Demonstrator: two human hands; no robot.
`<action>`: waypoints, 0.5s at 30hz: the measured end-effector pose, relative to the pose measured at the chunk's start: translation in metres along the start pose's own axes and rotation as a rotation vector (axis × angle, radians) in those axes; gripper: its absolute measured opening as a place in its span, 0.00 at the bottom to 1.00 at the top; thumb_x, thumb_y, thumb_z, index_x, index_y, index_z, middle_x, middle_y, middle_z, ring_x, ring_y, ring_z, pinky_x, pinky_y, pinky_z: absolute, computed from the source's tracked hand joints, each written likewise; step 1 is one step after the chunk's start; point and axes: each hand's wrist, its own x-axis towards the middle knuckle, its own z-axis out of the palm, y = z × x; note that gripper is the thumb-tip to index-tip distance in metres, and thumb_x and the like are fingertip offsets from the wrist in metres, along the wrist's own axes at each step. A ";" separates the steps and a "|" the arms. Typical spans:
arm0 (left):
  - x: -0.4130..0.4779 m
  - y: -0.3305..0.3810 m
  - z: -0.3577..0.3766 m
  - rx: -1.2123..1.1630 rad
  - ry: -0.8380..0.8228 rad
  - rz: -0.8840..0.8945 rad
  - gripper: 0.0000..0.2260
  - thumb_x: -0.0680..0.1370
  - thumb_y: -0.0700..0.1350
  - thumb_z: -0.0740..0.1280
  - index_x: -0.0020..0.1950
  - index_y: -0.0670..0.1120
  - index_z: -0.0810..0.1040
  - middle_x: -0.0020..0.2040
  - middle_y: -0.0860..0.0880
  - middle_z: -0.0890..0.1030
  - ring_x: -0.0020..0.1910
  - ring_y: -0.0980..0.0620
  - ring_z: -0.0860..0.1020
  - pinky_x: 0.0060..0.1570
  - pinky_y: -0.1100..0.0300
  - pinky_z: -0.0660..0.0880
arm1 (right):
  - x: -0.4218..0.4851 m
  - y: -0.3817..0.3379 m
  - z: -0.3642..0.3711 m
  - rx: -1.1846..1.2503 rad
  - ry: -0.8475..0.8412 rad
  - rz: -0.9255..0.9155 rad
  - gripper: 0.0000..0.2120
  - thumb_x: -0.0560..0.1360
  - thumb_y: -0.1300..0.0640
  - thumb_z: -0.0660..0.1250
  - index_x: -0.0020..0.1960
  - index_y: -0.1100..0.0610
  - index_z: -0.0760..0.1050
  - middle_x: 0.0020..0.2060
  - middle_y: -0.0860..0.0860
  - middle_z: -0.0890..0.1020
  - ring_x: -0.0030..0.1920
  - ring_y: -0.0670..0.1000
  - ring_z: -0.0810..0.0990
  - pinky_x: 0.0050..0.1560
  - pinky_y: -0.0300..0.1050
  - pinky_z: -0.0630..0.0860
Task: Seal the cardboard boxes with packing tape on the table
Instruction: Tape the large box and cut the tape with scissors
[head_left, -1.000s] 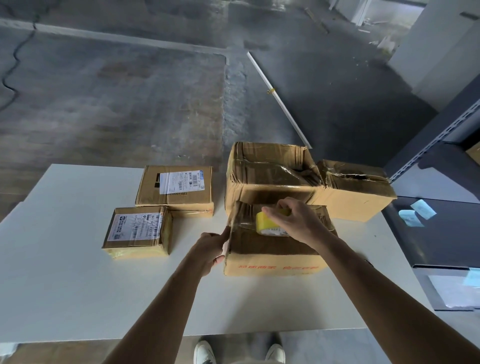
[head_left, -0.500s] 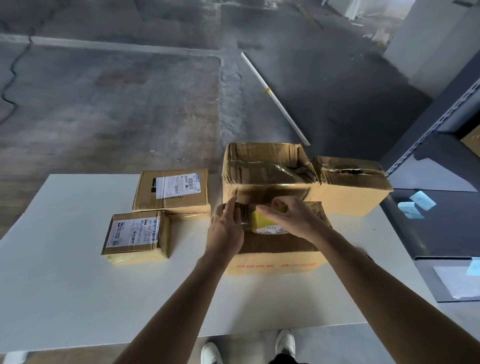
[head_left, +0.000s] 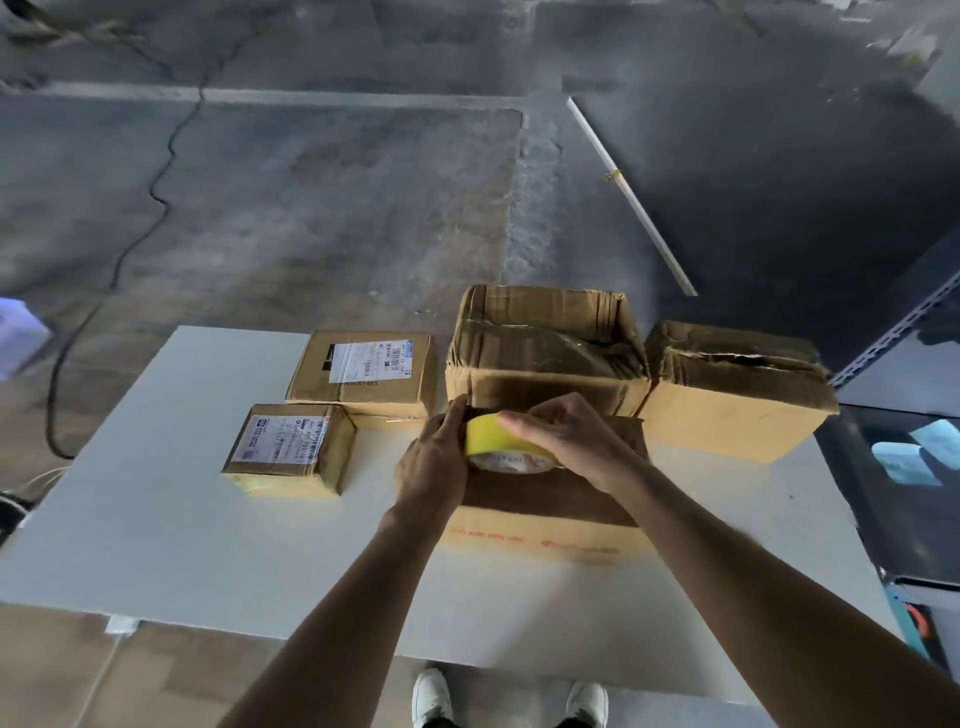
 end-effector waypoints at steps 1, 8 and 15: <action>0.000 0.001 0.000 0.012 -0.012 -0.015 0.25 0.84 0.46 0.56 0.80 0.58 0.54 0.73 0.47 0.69 0.68 0.41 0.72 0.61 0.45 0.72 | 0.001 0.001 0.001 0.019 -0.016 -0.004 0.18 0.73 0.41 0.70 0.42 0.57 0.82 0.42 0.52 0.84 0.45 0.50 0.84 0.50 0.43 0.81; 0.000 -0.001 -0.001 -0.012 -0.014 0.001 0.26 0.83 0.47 0.59 0.79 0.56 0.56 0.70 0.44 0.73 0.65 0.40 0.74 0.58 0.46 0.73 | 0.010 0.010 0.011 0.169 -0.070 -0.081 0.29 0.70 0.35 0.68 0.41 0.64 0.82 0.36 0.60 0.84 0.38 0.57 0.85 0.47 0.49 0.81; 0.004 -0.005 0.004 0.042 -0.043 -0.007 0.24 0.85 0.51 0.54 0.80 0.58 0.52 0.73 0.45 0.71 0.66 0.40 0.73 0.58 0.47 0.73 | 0.011 0.012 0.011 0.062 -0.008 -0.123 0.35 0.68 0.26 0.64 0.26 0.58 0.75 0.24 0.60 0.78 0.25 0.55 0.79 0.49 0.49 0.79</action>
